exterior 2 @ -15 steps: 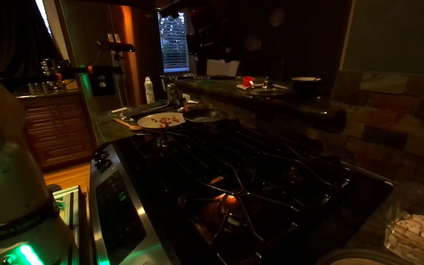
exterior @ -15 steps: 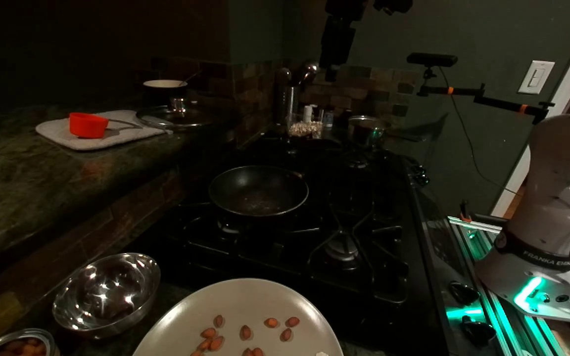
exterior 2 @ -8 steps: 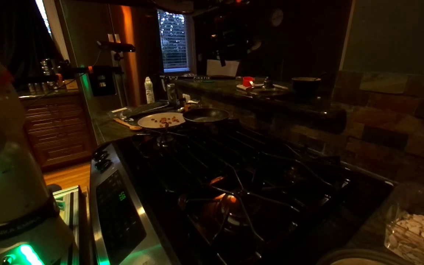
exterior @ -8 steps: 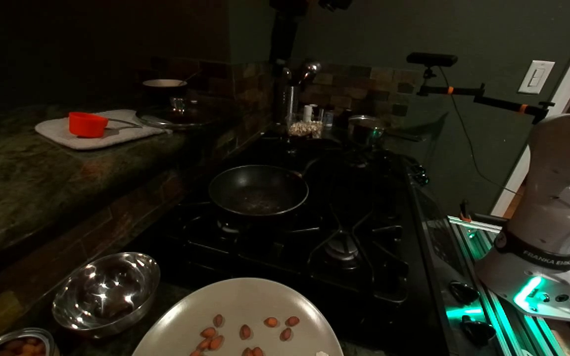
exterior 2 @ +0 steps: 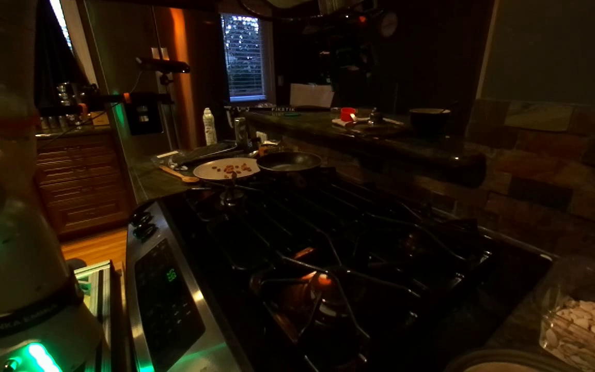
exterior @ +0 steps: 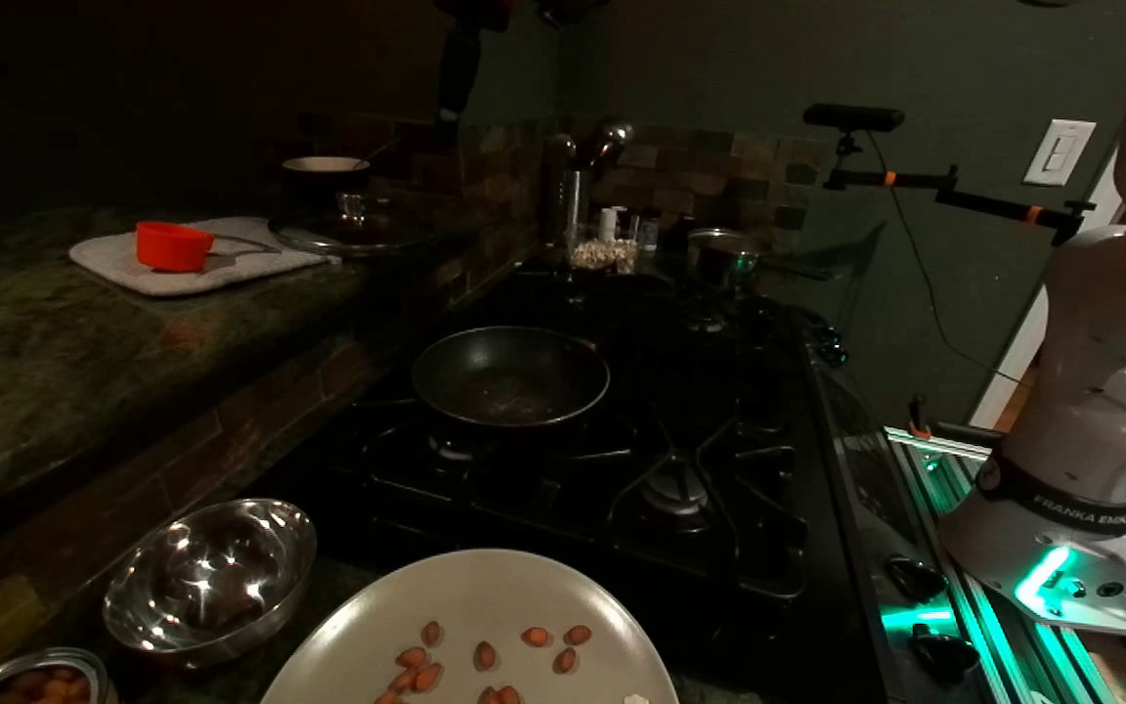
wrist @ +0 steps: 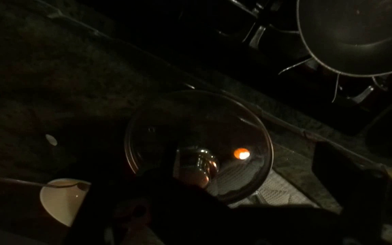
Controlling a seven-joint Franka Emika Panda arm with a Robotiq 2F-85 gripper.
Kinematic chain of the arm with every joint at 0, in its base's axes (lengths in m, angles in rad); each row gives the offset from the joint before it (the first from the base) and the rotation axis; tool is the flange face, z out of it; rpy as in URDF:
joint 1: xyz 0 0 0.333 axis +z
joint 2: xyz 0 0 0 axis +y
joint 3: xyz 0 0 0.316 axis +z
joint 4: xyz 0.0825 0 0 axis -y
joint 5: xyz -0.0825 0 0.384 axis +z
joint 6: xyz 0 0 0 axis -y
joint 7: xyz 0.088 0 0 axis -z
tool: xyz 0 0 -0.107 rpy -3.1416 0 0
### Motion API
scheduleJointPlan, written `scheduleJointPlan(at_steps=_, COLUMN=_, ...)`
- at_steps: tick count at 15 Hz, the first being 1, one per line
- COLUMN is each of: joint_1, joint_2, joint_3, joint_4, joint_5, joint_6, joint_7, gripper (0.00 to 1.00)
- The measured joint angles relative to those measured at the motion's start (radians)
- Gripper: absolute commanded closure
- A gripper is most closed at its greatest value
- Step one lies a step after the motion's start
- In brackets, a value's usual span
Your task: Put the lid on the pan
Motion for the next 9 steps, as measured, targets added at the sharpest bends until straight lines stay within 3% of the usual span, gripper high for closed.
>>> scheduleJointPlan(at_steps=9, joint_1=-0.039, joint_2=0.256, joint_3=0.017, joint_4=0.253, joint_5=0.107, joint_6=0.030, joint_7=0.006, gripper=0.00)
